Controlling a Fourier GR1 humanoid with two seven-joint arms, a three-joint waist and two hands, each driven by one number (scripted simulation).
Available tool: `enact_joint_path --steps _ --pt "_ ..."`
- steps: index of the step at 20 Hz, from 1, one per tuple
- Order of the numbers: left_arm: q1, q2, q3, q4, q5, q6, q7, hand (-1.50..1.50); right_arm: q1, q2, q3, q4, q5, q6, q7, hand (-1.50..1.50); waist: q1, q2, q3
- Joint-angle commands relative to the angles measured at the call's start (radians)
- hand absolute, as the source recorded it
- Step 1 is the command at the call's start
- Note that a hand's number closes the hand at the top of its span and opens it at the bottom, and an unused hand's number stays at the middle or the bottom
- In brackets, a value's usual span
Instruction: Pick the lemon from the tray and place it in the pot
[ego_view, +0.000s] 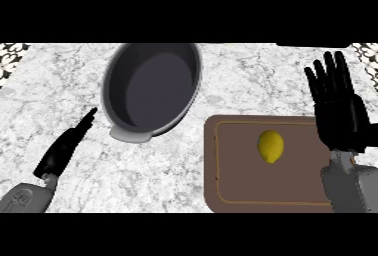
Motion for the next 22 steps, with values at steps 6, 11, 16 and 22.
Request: enact_joint_path --steps 6,11,16,22 --pt "0.016 -0.219 0.035 -0.12 0.234 -0.043 -0.029 0.0 0.17 -0.23 -0.073 0.169 0.391 -0.306 0.034 -1.5 -0.065 -0.022 -0.005" --pt "0.021 -0.271 0.002 -0.155 0.274 -0.063 -0.011 0.0 0.334 -0.272 0.02 0.404 0.614 -0.503 0.295 -1.5 -0.018 -0.003 -0.006" --pt "0.037 -0.299 -0.028 -0.211 0.283 -0.041 0.05 0.0 0.281 -0.323 0.209 0.321 0.84 -0.501 0.614 -1.5 0.003 -0.022 -0.004" --pt "0.067 -0.286 -0.025 -0.228 0.294 -0.06 0.045 0.0 0.163 -0.386 0.297 0.115 0.959 -0.308 1.022 -1.5 -0.002 -0.031 -0.006"
